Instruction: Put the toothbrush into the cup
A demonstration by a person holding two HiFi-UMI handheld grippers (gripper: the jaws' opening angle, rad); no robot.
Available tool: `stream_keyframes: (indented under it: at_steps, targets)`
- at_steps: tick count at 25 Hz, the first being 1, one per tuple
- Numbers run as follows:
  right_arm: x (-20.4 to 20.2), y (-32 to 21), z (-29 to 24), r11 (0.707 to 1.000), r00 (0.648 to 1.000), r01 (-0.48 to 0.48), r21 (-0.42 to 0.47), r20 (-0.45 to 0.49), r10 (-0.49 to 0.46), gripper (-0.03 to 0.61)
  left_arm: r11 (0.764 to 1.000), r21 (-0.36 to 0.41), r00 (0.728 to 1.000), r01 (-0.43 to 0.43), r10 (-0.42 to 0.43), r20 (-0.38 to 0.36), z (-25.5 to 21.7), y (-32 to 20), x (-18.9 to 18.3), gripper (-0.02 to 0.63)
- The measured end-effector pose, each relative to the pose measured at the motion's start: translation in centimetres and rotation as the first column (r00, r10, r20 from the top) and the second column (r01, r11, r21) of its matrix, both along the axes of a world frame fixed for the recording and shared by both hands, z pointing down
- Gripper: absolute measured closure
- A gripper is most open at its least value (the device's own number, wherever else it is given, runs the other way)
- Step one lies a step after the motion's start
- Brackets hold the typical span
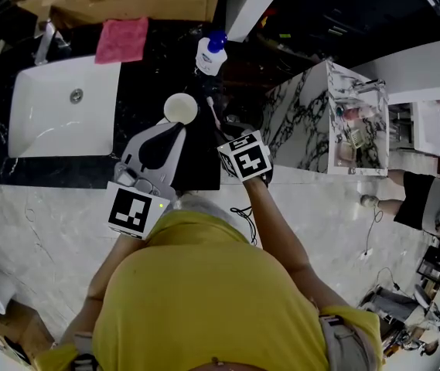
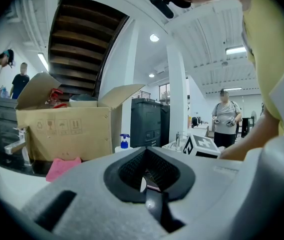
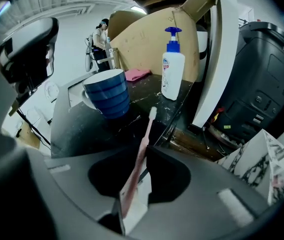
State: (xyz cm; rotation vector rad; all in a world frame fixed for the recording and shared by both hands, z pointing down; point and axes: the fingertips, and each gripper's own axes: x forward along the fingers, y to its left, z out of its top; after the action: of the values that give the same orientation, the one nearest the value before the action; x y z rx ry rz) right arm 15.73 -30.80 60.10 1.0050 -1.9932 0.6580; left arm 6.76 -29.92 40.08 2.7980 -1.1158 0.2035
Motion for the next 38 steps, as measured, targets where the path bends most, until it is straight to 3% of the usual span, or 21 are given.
stream_keyframes:
  at_steps: [9,18,23,28,32,35,38]
  targets:
    - [0.3,-0.3,-0.6,0.999,0.999,0.04,-0.034,0.001,-0.04,0.518,1.0,0.0,1.0,0.002,-0.002,-0.002,-0.1,0.2,-0.2,0.611]
    - [-0.2,-2.2,-7.1,0.985,0.996,-0.041,0.166,0.089,0.026,0.518,1.0,0.019,1.0,0.002,-0.002,-0.005,-0.8,0.4,-0.6,0.611]
    - [-1.2,-3.5,-13.6,0.93,0.983,-0.104,0.352,0.181,0.042,0.518,1.0,0.03,1.0,-0.001,0.001,-0.008,-1.3,0.4,-0.8,0.611]
    - [-2.5,-4.2,-18.9,0.834,0.975,-0.126,0.537,0.22,0.005,0.518,0.999,0.033,1.0,0.001,-0.001,-0.007,-1.3,0.5,-1.1,0.611]
    - [-3.5,-4.5,-21.0,0.769,0.953,-0.177,0.614,0.301,-0.021,0.518,0.999,0.039,1.0,0.008,-0.008,-0.004,-1.6,0.3,-1.5,0.611]
    - [-4.3,-4.7,-21.5,0.749,0.916,-0.237,0.619,0.399,-0.04,0.518,0.999,0.036,1.0,0.02,-0.02,0.001,-1.5,0.3,-2.1,0.611]
    - [-5.3,-5.3,-21.2,0.759,0.863,-0.29,0.582,0.503,-0.055,0.518,0.999,0.035,0.999,0.034,-0.034,0.007,-1.4,0.1,-2.7,0.611]
